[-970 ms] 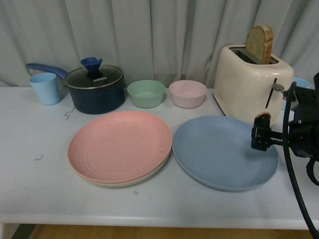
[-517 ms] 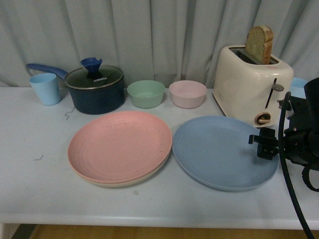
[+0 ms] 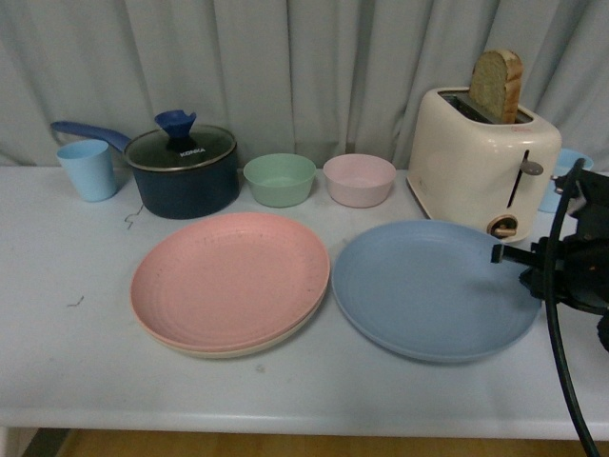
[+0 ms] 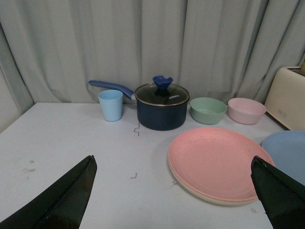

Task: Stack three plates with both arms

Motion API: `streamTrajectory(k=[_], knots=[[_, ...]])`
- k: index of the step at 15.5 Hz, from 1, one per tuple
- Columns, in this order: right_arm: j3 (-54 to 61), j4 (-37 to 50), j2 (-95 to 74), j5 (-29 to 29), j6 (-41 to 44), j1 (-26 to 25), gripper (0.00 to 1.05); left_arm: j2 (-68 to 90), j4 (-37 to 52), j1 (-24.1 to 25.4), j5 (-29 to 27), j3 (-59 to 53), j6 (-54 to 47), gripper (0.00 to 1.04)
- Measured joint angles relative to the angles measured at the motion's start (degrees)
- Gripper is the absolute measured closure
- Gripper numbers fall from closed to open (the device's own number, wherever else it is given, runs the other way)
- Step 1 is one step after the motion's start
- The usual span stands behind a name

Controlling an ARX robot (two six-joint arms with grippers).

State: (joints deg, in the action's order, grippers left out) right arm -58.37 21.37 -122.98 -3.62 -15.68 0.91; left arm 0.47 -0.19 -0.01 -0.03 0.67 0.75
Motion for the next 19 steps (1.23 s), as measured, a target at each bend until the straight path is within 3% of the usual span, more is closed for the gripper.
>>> streamTrajectory(k=[3, 7, 8, 10, 16, 19], knots=[[9.62, 2.62, 7.23, -5.40, 0.61, -6.10, 1.02, 0.00, -0.02, 0.00, -0.02, 0.00, 0.00, 0.07], [13.40, -0.94, 15.54, -13.86, -2.54, -11.34, 1.02, 0.00, 0.00, 0.00, 0.00, 0.00, 0.00, 0.07], [13.40, 2.03, 19.08, -17.94, -6.91, -8.90, 1.02, 0.00, -0.02, 0.00, 0.02, 0.00, 0.00, 0.07], [10.97, 4.85, 21.22, -17.25, -14.47, -1.27, 1.02, 0.00, -0.02, 0.00, -0.02, 0.00, 0.00, 0.07], [-2.16, -2.32, 12.22, -0.22, -21.42, 20.90, 1.02, 0.00, -0.02, 0.00, 0.00, 0.00, 0.00, 0.07], [-11.61, -8.66, 1.84, 8.76, -21.38, 26.97, 1.02, 0.00, -0.02, 0.00, 0.00, 0.00, 0.00, 0.07]])
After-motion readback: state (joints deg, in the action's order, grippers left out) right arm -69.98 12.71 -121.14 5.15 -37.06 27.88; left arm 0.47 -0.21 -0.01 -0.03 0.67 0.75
